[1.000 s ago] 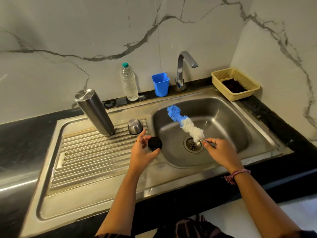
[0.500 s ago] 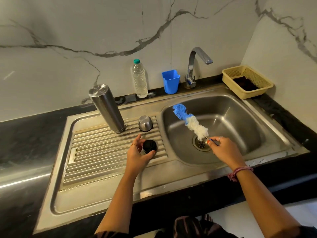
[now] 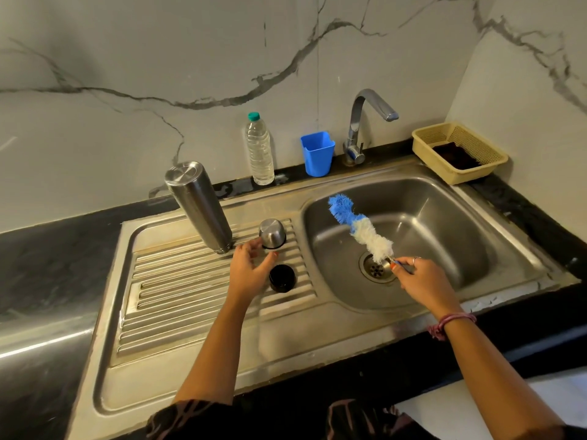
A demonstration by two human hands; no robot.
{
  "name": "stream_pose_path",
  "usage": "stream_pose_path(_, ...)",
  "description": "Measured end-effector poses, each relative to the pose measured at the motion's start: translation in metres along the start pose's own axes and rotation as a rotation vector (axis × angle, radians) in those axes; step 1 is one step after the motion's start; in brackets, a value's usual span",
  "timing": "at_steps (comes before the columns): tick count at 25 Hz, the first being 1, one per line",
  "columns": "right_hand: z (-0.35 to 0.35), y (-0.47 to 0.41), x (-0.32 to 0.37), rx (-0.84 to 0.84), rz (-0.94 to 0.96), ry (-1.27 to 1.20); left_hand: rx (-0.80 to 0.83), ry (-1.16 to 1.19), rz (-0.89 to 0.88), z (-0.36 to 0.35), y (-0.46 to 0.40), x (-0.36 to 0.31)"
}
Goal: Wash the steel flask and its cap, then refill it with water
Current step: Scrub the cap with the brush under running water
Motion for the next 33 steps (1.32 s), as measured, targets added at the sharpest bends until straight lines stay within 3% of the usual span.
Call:
stream_pose_path(6,-0.006,-0.006,0.0,-0.016,-0.002,-0.01,0.082,-0.339,0.002,-0.01,-0.051,-0.018)
stream_pose_path(13,-0.017,-0.016,-0.005,0.004,-0.022,-0.02,0.276,-0.473,-0.03,-0.031,-0.078,-0.019)
stream_pose_path(21,0.008,-0.022,-0.019,-0.067,-0.06,-0.014,0.222,-0.51,-0.031,-0.037,-0.088,-0.024)
stream_pose_path(26,0.042,-0.029,-0.027,-0.194,0.017,-0.008,0.185,-0.484,-0.052,-0.057,-0.088,-0.062)
stream_pose_path(33,0.088,-0.059,-0.054,-0.192,0.139,-0.019,0.178,-0.488,-0.17,-0.122,-0.088,-0.127)
Point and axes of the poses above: each hand's wrist, its own y-axis away from the middle knuckle, its own z-axis out of the back of the hand, x = y × z, the point moved 6 cm from there along -y, towards the middle knuckle, and after that the axes turned 3 degrees about -x, right-handed, at the moved point
